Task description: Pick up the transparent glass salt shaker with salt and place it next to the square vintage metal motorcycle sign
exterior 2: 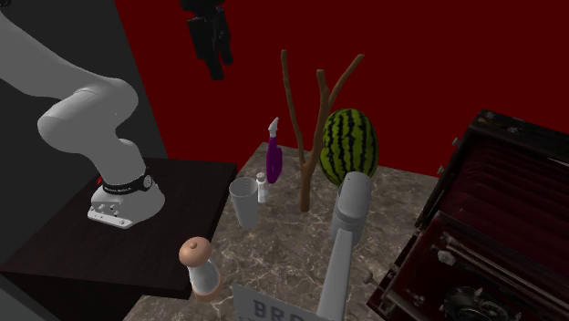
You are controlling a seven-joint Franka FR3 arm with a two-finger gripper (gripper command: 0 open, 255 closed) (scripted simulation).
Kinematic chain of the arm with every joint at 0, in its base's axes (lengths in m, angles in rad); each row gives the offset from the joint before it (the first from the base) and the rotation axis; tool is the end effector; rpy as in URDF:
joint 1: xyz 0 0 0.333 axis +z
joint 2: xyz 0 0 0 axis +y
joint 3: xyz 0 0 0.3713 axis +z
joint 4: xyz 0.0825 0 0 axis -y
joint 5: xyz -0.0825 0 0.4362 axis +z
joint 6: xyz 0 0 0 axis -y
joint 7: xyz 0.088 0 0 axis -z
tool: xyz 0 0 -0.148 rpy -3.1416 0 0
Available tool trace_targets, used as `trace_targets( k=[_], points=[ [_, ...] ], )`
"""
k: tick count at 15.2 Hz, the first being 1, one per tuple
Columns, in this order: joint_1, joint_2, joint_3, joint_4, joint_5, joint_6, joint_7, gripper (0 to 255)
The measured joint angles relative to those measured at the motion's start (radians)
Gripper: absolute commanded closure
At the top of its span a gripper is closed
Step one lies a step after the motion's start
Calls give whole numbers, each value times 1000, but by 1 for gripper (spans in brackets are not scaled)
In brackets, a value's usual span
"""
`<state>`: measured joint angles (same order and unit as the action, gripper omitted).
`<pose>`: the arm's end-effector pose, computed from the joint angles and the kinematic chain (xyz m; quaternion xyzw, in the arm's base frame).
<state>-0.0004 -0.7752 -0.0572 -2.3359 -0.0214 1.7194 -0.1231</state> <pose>0.3441 -0.0282 0.6100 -0.9960 -0.0399 -0.0793 0.0028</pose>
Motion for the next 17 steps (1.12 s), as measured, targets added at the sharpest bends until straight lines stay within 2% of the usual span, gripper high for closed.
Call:
trace_targets(
  k=[2,7,17],
  points=[
    [1,-4,1,-19,2,14,1,0],
    [20,5,25,-153,25,147,24,0],
    [71,119,71,-396,79,485,55,0]
  ],
)
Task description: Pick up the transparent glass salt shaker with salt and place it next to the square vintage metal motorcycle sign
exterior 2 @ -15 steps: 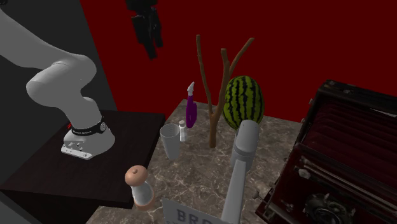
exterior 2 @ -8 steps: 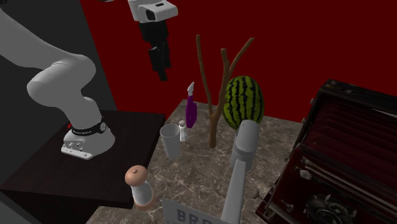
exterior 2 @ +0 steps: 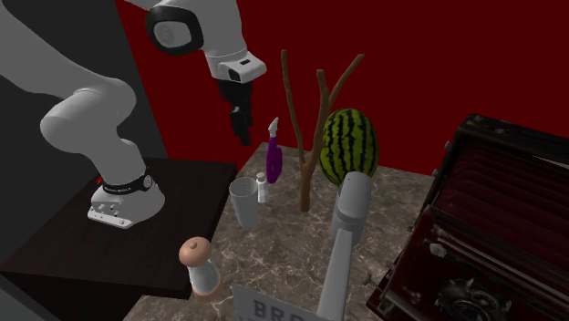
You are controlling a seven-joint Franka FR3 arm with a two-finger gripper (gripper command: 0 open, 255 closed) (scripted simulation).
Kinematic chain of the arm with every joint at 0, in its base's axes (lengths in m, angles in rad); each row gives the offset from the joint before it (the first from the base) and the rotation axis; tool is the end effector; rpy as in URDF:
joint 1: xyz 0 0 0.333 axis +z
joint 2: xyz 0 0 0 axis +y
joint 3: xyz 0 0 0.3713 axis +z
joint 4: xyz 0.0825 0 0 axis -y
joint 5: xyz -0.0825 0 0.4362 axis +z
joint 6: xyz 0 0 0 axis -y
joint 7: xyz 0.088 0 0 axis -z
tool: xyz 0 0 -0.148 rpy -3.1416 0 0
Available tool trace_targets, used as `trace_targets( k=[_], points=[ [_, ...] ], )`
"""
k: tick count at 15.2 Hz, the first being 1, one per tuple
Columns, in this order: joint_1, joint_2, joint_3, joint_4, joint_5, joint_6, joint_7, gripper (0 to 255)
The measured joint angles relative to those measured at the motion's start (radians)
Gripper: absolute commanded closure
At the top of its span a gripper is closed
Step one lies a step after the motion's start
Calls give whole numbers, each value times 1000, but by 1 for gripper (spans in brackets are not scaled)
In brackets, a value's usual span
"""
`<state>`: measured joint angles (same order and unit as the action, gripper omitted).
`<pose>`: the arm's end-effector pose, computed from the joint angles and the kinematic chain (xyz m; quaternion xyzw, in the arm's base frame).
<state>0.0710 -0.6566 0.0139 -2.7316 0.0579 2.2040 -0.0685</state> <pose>0.3652 0.0345 0.4036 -0.9959 -0.0597 -0.0643 0.0206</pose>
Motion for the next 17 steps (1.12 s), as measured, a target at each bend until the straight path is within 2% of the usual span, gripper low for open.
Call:
trace_targets(
  k=[8,14,17],
  points=[
    [65,242,46,-94,65,325,24,0],
    [122,502,71,-96,131,581,17,0],
    [137,584,78,-90,155,657,10,0]
  ],
)
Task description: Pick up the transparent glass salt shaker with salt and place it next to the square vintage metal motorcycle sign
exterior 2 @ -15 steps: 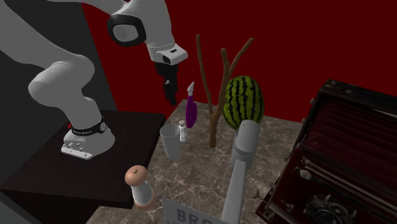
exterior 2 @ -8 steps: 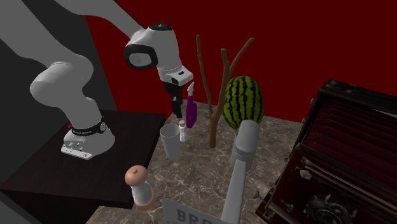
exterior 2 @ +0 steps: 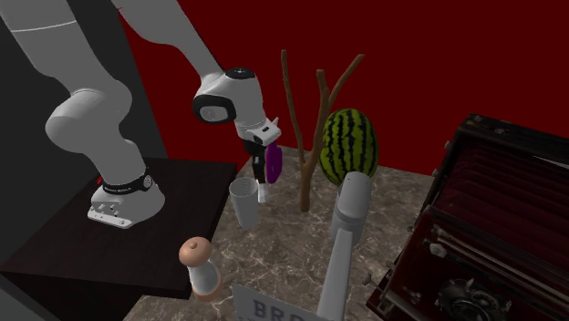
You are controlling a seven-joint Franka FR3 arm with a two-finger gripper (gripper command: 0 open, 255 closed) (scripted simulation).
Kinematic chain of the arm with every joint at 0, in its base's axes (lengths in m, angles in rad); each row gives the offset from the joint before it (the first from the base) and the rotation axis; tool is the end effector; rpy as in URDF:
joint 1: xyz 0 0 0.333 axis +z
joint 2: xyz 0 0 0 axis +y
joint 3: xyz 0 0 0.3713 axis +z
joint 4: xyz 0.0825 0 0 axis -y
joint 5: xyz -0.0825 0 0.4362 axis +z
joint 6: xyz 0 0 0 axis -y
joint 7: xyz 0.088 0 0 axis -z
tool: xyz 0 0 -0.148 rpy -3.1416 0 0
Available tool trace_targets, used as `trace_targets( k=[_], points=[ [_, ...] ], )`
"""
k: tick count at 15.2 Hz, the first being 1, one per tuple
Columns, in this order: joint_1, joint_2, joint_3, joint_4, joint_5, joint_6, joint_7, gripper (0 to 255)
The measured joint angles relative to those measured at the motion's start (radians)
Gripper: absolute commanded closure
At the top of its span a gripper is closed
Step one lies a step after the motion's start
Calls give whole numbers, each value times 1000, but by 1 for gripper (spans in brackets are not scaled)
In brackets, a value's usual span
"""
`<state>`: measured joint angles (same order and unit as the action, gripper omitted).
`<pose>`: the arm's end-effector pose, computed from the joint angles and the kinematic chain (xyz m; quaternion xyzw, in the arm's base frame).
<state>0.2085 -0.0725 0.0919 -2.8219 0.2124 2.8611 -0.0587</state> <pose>0.3864 0.1090 0.2001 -0.9948 -0.0789 -0.0515 0.0381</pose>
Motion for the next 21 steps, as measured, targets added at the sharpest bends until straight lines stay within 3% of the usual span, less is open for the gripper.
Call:
trace_targets(
  k=[4,11,12,21],
  points=[
    [9,78,2,11,31,76,-25,0],
    [9,115,5,18,44,98,-35,0],
    [9,115,5,18,44,98,-35,255],
    [9,114,4,18,44,98,-36,255]
  ],
)
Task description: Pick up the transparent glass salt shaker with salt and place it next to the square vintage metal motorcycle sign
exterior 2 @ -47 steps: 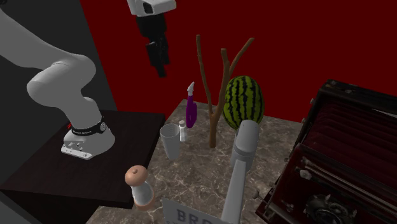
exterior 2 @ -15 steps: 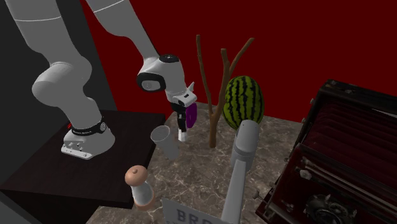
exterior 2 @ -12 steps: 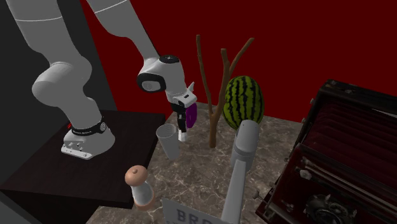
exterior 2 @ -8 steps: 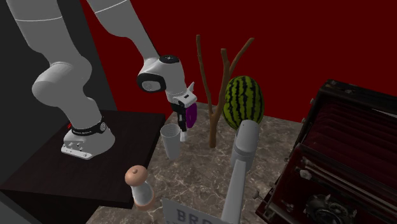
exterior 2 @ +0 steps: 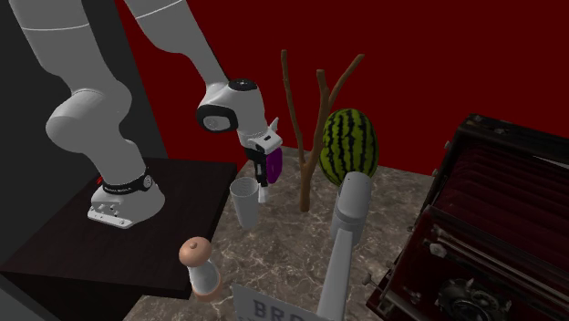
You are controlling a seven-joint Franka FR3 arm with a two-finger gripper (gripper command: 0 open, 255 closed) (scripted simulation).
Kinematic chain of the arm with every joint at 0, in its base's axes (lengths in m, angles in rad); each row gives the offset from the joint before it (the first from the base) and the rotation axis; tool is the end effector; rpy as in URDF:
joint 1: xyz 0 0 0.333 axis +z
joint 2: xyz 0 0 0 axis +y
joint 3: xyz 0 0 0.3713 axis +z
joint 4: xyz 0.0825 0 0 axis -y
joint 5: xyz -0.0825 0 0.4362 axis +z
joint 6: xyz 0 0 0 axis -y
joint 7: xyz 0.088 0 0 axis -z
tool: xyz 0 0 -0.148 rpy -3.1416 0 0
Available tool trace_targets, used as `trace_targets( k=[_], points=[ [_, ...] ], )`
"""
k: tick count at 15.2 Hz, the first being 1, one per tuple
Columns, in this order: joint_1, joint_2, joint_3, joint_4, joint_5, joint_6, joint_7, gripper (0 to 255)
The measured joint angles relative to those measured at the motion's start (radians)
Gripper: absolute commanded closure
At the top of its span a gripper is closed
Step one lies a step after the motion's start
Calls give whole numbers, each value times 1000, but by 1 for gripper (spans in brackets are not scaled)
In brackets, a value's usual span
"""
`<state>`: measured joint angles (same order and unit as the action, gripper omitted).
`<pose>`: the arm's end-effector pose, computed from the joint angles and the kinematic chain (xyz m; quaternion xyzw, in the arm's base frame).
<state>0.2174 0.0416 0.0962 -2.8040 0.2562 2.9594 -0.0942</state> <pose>0.3911 0.1116 0.1698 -0.9948 -0.0788 -0.0524 0.0382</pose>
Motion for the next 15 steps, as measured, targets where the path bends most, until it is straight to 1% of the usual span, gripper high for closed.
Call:
trace_targets(
  k=[4,10,15],
  points=[
    [0,-40,-4,-5,-20,-36,17,255],
    [-10,-153,-6,-6,-63,-146,55,255],
    [-17,-234,-5,1,-83,-236,71,255]
  ],
)
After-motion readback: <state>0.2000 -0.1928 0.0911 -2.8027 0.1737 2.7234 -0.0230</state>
